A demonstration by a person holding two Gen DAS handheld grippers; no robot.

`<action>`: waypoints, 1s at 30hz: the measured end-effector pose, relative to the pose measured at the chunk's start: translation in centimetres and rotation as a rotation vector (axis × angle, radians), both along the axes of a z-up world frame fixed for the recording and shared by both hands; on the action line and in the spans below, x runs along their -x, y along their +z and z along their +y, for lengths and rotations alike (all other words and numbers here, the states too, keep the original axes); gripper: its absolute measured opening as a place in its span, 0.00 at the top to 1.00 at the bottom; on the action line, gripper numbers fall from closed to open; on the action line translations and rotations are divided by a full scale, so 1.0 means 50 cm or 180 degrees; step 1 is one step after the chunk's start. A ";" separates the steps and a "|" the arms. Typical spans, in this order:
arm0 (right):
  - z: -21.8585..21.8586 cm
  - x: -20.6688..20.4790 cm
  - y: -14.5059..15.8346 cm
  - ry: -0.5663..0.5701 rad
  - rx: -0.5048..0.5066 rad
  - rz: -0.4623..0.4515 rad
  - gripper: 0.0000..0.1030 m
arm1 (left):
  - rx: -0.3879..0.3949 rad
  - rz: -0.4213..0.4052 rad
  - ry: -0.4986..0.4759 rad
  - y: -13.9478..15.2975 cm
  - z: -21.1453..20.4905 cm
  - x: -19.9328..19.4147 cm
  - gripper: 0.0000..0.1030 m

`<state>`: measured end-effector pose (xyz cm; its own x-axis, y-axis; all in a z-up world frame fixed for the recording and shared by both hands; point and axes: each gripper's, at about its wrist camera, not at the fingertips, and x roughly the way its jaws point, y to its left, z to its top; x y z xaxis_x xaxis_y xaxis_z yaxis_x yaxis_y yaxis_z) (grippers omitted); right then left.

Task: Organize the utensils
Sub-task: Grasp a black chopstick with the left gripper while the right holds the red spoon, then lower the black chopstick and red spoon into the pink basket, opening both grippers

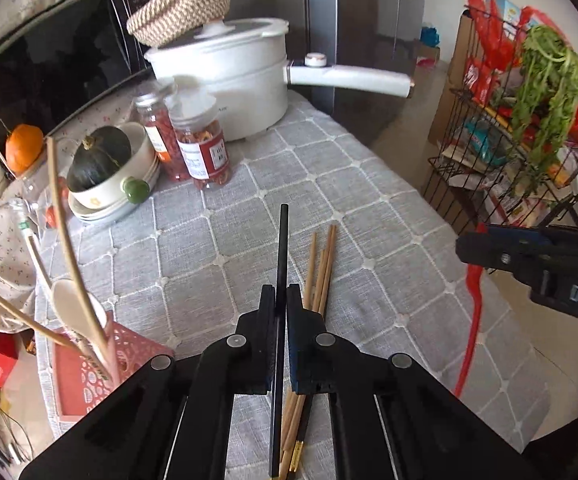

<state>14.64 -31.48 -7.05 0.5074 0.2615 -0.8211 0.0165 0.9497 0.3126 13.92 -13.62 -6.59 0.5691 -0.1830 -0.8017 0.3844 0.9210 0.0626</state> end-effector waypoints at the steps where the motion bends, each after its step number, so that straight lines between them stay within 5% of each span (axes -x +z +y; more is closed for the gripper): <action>1: 0.006 0.006 0.010 0.0005 -0.0001 -0.0049 0.73 | 0.0016 -0.0083 -0.0043 0.016 0.006 0.018 0.95; 14: 0.095 0.062 0.130 0.0312 0.0225 -0.0692 0.73 | 0.0644 -0.0697 0.0069 0.170 0.167 0.170 0.96; 24: 0.161 0.062 0.168 0.0412 0.0141 -0.0898 0.73 | 0.1172 -0.1217 0.0306 0.297 0.298 0.229 0.96; 30: 0.197 0.054 0.171 0.0455 0.0104 -0.0912 0.73 | 0.1279 -0.1544 0.0547 0.337 0.360 0.245 0.96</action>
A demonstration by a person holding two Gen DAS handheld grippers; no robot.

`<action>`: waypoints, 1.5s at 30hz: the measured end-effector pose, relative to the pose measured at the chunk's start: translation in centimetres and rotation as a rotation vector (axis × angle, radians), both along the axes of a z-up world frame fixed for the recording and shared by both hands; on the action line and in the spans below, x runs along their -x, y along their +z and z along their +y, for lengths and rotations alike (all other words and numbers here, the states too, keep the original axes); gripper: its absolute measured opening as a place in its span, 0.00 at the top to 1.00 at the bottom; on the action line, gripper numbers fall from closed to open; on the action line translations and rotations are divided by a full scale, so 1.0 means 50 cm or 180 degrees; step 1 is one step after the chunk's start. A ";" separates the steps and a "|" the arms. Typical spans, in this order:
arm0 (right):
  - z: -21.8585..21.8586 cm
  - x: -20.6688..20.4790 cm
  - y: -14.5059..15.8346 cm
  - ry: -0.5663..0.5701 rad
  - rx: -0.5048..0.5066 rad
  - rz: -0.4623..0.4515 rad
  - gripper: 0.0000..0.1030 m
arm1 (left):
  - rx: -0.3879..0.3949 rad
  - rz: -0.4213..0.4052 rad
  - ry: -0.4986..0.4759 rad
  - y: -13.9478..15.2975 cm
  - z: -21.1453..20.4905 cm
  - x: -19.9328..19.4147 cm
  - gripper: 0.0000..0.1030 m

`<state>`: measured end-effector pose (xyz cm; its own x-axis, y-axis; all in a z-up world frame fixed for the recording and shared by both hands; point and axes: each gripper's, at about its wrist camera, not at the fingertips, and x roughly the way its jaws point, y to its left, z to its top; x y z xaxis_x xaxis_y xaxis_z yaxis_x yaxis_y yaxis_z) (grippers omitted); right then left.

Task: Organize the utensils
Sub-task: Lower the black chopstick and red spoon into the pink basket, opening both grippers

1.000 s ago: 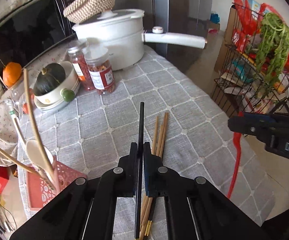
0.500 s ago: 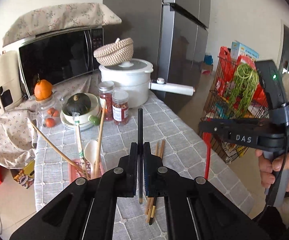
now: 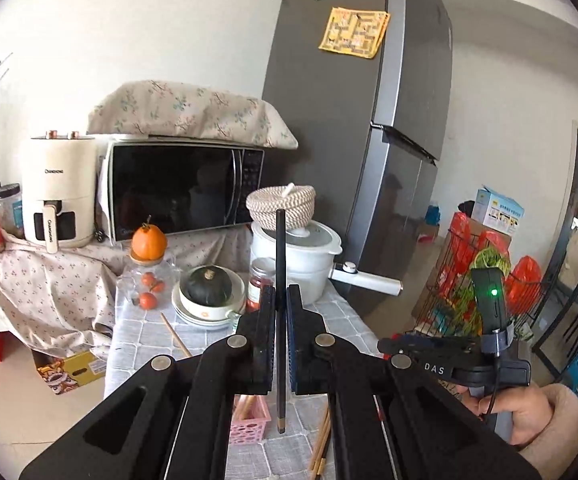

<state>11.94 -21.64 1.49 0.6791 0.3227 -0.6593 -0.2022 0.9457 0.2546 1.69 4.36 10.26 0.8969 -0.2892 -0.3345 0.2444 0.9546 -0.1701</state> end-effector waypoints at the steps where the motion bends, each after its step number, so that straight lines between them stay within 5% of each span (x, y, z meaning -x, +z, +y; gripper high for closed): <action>1: 0.006 -0.001 0.001 0.0008 -0.0009 -0.0004 0.73 | 0.0012 -0.0035 0.0049 0.002 0.008 -0.001 0.96; 16: 0.064 -0.010 0.010 0.0054 -0.0065 -0.0106 0.73 | -0.0075 0.0025 0.0389 -0.105 0.055 -0.108 0.96; 29: 0.108 -0.004 0.046 -0.0001 -0.0284 -0.0590 0.73 | -0.0181 0.0575 0.0345 -0.209 0.041 -0.208 0.94; 32: 0.115 -0.006 0.052 -0.0055 -0.0356 -0.0726 0.73 | -0.0165 0.0650 0.0370 -0.217 0.043 -0.207 0.73; 34: 0.120 -0.008 0.055 -0.0088 -0.0404 -0.0790 0.73 | -0.0139 0.0623 0.0394 -0.213 0.047 -0.195 0.44; 45: 0.165 -0.016 0.060 -0.0333 -0.0440 -0.1289 0.73 | -0.0420 0.1129 0.0429 -0.261 0.080 -0.147 0.28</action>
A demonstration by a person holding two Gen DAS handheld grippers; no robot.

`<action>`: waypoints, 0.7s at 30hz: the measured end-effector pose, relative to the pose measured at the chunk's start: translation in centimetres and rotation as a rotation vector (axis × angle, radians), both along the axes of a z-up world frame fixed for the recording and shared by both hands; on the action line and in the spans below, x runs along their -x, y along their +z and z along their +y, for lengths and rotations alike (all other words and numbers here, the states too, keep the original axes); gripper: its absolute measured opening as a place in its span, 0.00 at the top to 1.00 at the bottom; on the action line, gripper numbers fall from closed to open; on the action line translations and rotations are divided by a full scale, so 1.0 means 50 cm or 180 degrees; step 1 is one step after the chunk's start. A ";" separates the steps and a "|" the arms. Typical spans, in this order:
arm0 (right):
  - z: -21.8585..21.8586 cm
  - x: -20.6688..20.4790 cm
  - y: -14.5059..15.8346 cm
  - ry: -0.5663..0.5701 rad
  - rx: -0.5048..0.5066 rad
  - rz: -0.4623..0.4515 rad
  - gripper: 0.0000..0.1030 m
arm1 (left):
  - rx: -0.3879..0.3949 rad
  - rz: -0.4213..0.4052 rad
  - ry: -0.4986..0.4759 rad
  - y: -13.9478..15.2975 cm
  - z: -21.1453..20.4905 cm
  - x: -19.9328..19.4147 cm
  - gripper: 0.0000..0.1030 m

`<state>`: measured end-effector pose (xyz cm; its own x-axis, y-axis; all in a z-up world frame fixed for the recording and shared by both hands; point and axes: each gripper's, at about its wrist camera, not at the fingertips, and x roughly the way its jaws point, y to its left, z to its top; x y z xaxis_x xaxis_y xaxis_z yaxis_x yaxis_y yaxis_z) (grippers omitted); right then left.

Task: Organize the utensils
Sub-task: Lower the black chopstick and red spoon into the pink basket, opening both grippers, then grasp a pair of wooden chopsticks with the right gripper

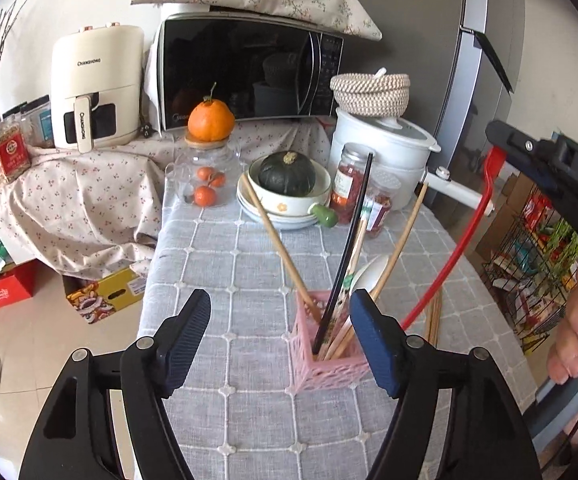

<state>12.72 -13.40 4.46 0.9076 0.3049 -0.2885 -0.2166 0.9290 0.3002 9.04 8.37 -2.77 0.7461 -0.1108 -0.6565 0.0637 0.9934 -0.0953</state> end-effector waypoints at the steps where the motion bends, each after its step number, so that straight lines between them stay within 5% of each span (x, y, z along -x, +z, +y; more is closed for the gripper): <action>1: 0.006 -0.003 -0.005 -0.0016 0.0018 -0.0008 0.73 | -0.0041 0.0053 -0.0009 -0.010 0.003 0.001 0.28; 11: 0.085 -0.006 -0.057 -0.0024 0.0514 -0.0132 0.73 | -0.0056 0.0349 -0.0071 -0.056 0.010 0.005 0.28; 16: 0.091 -0.004 -0.070 0.0102 0.0516 -0.0009 0.71 | -0.0110 0.0336 -0.0110 -0.055 -0.001 0.009 0.28; 21: 0.064 -0.002 -0.060 0.0184 0.0332 0.0162 0.54 | -0.0066 0.0350 -0.0136 -0.051 -0.014 0.011 0.23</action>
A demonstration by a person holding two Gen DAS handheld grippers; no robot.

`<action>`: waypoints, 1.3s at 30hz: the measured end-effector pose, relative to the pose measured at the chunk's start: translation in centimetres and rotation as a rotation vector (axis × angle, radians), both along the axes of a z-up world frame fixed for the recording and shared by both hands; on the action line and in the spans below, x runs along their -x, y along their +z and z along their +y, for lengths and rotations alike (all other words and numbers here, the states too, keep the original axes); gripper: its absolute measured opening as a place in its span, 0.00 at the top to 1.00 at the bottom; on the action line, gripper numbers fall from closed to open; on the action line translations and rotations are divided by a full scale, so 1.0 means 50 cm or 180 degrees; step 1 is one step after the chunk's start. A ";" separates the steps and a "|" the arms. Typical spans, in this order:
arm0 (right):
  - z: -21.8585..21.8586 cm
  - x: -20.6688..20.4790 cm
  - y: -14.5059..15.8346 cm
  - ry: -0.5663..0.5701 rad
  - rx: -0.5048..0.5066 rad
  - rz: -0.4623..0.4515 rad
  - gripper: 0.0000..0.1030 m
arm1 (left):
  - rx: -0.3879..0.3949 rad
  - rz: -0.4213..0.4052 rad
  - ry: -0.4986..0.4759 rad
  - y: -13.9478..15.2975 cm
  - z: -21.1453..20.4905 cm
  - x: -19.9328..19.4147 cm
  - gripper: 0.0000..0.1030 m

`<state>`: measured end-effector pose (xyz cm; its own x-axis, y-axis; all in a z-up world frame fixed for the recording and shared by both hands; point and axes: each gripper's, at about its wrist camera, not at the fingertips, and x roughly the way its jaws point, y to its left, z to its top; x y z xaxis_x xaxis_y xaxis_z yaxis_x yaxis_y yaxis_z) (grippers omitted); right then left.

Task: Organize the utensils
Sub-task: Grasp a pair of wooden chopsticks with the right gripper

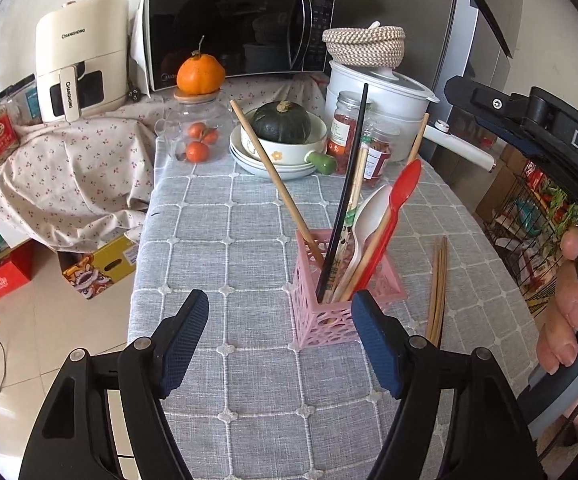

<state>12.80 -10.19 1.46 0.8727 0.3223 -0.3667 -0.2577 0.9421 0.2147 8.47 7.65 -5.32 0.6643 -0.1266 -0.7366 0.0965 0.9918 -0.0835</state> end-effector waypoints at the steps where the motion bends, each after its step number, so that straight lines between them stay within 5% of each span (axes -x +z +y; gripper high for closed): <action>1: -0.007 0.000 0.001 0.0014 -0.0012 0.0042 0.52 | 0.0002 -0.0007 -0.0002 0.001 -0.004 0.002 0.21; 17: -0.169 0.022 -0.019 0.0128 0.0005 0.0520 0.23 | 0.0092 0.0178 -0.0077 -0.030 -0.056 0.006 0.16; 30: -0.301 -0.053 -0.214 -0.0366 0.0236 0.2021 0.21 | -0.0005 0.0352 -0.0275 -0.066 -0.136 -0.003 0.16; 39: -0.321 -0.098 -0.293 -0.0522 0.0224 0.2483 0.21 | -0.0048 0.0432 -0.0362 -0.082 -0.170 -0.009 0.16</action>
<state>17.68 -26.24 -13.20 0.3905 0.1656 -0.9056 0.0850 0.9730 0.2146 8.93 -0.85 -9.44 0.5407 -0.1837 -0.8209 0.1971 0.9764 -0.0887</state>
